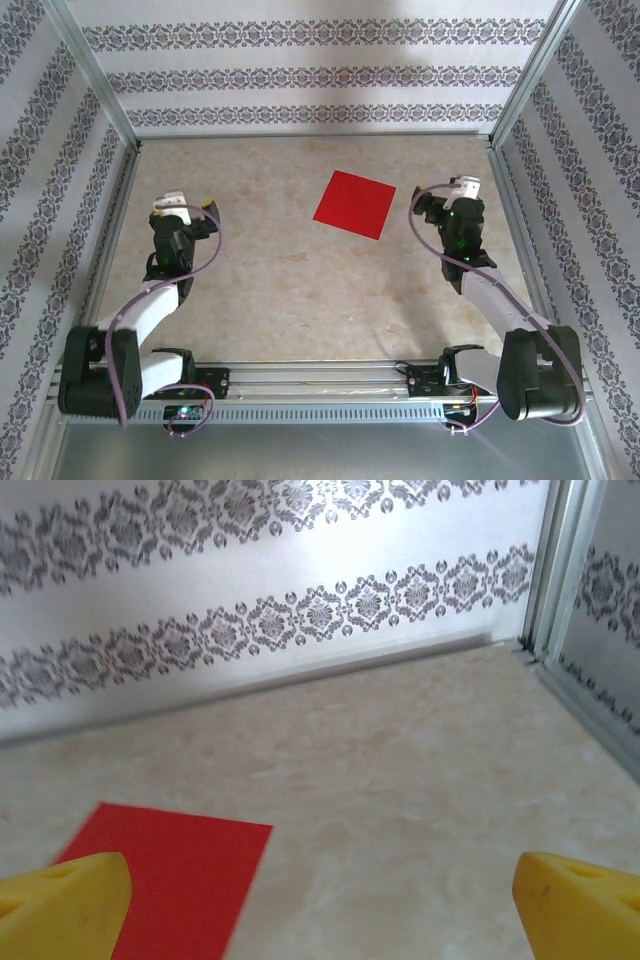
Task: Fold a paper plane with a square sheet of paper (pick it up from the middle)
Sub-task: Move the square sheet of paper to the center of the table.
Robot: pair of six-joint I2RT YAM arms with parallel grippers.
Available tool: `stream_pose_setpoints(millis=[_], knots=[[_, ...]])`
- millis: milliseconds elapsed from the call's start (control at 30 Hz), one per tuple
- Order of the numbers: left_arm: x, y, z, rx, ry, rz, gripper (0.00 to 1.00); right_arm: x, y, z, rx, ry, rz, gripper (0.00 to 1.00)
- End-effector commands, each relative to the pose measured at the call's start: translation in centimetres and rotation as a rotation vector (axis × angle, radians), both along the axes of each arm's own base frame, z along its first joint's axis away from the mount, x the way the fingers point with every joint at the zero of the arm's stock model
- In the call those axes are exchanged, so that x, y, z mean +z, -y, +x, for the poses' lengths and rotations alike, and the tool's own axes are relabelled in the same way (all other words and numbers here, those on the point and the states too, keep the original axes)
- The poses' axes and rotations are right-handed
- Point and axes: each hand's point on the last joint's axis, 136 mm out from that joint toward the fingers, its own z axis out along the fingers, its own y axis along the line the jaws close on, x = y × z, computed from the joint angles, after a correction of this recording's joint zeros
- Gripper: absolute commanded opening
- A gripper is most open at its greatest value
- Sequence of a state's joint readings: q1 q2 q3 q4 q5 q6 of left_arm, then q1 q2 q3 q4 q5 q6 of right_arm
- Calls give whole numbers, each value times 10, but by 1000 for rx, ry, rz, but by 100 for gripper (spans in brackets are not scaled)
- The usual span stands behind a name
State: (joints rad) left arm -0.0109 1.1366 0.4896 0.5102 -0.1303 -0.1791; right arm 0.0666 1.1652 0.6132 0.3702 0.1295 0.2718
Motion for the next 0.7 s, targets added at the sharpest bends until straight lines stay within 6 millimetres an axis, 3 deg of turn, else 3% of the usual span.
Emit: stream_pose_setpoints(millis=[0,100,267,400,667], knots=[[-13,13,-13,-13,-133,-246,99,-34,-19,-9,4,-195,241,98],[-14,36,-15,-98,-134,-410,99,-49,-36,1,11,-271,413,98],[-32,55,-18,-136,-193,-600,99,-72,-90,25,167,-413,559,98],[-38,73,-16,-235,-224,-630,99,-96,-127,46,221,-526,604,98],[-43,87,-13,-307,-308,-620,100,-128,-169,89,210,-642,619,96]])
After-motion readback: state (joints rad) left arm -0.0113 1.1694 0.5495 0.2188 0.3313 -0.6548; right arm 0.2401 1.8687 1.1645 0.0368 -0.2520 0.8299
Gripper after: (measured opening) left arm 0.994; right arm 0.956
